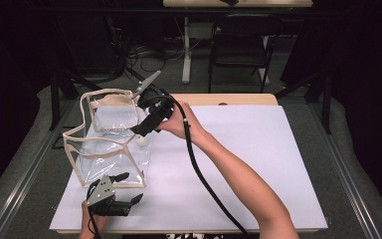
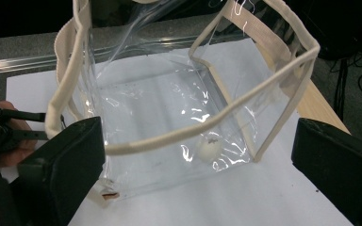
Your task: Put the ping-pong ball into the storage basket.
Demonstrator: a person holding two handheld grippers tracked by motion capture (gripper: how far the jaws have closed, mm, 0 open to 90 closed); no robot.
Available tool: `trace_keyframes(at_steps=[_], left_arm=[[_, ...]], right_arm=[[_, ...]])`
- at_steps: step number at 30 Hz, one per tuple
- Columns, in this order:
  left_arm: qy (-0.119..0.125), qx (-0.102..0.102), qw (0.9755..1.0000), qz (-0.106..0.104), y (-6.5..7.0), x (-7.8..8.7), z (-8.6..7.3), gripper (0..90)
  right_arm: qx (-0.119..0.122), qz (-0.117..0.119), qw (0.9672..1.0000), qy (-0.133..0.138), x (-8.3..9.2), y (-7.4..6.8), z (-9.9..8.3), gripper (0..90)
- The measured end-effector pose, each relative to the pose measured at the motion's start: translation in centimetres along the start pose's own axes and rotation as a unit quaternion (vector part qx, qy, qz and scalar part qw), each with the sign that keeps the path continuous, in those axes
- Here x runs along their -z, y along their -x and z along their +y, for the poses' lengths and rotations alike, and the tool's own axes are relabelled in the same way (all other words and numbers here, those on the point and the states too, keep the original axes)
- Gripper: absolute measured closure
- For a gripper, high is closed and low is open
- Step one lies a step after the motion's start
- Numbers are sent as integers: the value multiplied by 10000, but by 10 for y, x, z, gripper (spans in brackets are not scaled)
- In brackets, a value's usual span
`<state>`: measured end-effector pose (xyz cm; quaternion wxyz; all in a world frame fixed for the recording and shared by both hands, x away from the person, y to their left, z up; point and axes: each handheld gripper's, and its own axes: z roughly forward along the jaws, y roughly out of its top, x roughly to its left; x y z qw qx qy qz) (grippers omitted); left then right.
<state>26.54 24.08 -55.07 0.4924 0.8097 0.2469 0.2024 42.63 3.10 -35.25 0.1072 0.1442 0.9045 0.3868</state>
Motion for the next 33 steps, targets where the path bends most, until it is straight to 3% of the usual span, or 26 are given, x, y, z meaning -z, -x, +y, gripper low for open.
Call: trace_keyframes(at_steps=[20, 33], left_arm=[[-25, 1, 10000, -10, 0, -1, 0, 161], [-37, -10, 10000, -17, 0, -2, 1, 161]], right_arm=[[-223, -324, 9992, 16, 17, 14, -48, 1], [-236, -526, 9983, -42, 20, 13, -79, 0]])
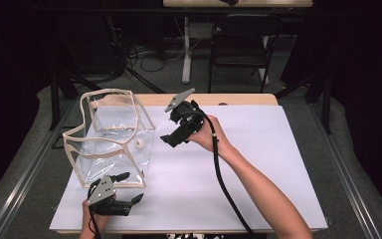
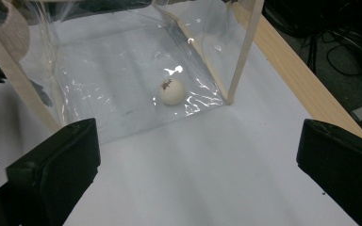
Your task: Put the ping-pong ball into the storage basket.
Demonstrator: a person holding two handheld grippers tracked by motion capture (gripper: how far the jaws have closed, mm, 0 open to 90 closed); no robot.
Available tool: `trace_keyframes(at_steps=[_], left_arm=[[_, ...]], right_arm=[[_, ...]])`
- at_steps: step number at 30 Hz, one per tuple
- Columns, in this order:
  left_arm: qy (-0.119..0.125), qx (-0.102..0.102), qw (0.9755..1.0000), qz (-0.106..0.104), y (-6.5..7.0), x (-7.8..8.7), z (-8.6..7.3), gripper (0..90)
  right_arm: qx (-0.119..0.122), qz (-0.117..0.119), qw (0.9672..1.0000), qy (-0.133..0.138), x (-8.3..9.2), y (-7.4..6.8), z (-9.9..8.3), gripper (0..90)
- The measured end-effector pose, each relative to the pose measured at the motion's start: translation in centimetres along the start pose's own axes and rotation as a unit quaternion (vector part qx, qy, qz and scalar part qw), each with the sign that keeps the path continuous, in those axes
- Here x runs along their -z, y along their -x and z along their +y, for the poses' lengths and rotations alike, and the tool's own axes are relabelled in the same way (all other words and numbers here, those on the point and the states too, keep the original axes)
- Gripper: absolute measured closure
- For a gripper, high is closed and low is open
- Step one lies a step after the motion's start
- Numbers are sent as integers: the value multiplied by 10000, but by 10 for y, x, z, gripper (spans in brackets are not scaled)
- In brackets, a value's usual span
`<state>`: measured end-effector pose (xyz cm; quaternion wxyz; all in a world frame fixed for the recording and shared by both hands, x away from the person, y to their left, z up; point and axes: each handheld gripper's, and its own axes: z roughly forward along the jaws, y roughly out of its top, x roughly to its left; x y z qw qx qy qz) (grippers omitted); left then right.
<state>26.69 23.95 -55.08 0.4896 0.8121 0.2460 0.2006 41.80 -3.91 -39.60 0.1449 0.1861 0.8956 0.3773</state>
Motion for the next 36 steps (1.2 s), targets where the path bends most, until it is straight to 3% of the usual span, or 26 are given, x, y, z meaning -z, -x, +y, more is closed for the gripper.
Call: trace_keyframes(at_steps=[12, 36], left_arm=[[-8, 0, 10000, -7, 0, -1, 1, 161], [6, -8, 10000, -30, 0, -2, 1, 161]], right_arm=[[-242, -222, 9994, 140, 9, 6, -32, 2], [-588, -500, 9970, 50, 24, 5, -104, 17]])
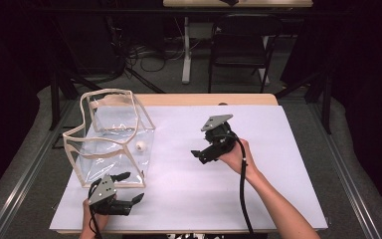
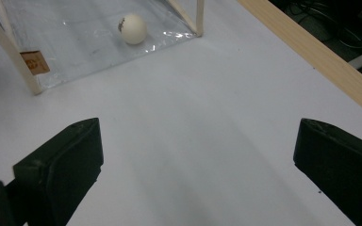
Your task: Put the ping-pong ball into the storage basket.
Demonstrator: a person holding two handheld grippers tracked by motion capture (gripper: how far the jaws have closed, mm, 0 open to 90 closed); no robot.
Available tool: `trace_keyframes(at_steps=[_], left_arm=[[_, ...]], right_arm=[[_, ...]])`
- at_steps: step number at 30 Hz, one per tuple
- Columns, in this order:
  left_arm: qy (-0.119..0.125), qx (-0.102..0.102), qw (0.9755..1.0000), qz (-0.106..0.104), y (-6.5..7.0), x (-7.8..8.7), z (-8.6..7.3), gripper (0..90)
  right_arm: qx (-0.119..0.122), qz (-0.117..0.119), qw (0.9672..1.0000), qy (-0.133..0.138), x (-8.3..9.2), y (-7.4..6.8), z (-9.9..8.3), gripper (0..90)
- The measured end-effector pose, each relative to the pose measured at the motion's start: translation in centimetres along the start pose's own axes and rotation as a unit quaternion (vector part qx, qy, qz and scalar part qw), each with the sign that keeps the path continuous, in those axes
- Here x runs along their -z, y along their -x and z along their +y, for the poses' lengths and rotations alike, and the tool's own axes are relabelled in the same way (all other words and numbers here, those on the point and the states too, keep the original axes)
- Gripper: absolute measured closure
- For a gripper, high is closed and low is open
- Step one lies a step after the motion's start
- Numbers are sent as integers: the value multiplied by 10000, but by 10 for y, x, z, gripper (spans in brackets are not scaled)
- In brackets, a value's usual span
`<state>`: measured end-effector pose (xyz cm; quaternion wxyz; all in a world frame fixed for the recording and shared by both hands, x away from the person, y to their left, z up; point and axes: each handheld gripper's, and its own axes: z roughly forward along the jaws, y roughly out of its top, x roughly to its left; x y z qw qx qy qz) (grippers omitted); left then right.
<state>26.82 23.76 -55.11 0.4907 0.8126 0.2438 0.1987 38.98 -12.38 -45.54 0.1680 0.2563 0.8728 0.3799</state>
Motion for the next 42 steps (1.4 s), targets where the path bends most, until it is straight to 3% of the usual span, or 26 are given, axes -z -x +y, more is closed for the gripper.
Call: trace_keyframes(at_steps=[19, 42], left_arm=[[-25, 3, 10000, 7, 0, -1, 0, 161], [-35, -8, 10000, 7, 0, -1, 0, 161]], right_arm=[[-267, -170, 9995, -89, 14, -1, -52, 20], [-358, -394, 9985, -94, 29, -14, -100, 12]])
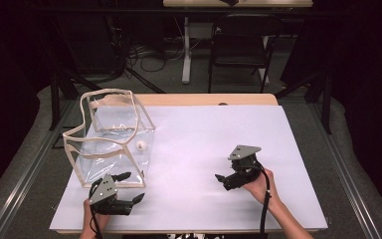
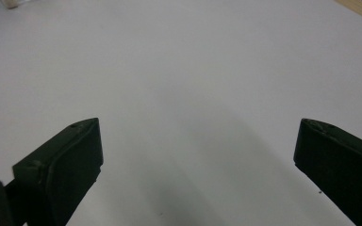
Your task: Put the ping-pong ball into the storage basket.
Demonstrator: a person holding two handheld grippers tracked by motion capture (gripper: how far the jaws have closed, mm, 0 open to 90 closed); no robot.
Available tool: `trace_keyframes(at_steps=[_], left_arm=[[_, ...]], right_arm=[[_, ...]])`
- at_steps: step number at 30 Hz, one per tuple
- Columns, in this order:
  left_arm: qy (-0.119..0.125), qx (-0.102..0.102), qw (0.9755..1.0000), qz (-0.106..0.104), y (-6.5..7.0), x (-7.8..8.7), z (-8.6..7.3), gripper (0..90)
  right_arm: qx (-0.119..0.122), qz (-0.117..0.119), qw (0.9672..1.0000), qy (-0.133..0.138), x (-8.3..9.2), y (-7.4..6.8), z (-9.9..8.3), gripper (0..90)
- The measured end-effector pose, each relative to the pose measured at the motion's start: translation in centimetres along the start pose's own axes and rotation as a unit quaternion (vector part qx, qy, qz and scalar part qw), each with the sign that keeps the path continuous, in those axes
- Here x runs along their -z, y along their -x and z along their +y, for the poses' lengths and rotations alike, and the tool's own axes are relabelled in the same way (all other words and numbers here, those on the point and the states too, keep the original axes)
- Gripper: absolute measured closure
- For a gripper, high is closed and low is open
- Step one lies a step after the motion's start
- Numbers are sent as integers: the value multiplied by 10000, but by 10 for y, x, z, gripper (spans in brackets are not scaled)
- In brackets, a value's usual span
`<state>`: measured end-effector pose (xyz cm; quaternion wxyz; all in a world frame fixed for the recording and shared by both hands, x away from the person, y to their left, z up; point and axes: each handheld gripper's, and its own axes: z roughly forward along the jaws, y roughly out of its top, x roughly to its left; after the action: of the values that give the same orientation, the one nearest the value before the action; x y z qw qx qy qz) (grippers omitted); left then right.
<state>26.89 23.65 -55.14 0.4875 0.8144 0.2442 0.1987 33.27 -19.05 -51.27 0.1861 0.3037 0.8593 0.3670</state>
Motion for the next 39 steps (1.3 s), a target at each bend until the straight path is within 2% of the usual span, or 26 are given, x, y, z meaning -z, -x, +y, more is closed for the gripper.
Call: trace_keyframes(at_steps=[13, 29, 39], left_arm=[[-25, -2, 10000, 12, 0, 0, 0, 161], [-41, 2, 10000, 15, 0, 0, 0, 161], [-51, 24, 10000, 11, 0, -1, -1, 161]], right_arm=[[-126, -161, 9997, 98, 14, -4, -29, 11], [-126, -294, 9994, 142, 28, -14, -45, 11], [-232, -400, 9988, 189, 36, -13, -59, 13]])
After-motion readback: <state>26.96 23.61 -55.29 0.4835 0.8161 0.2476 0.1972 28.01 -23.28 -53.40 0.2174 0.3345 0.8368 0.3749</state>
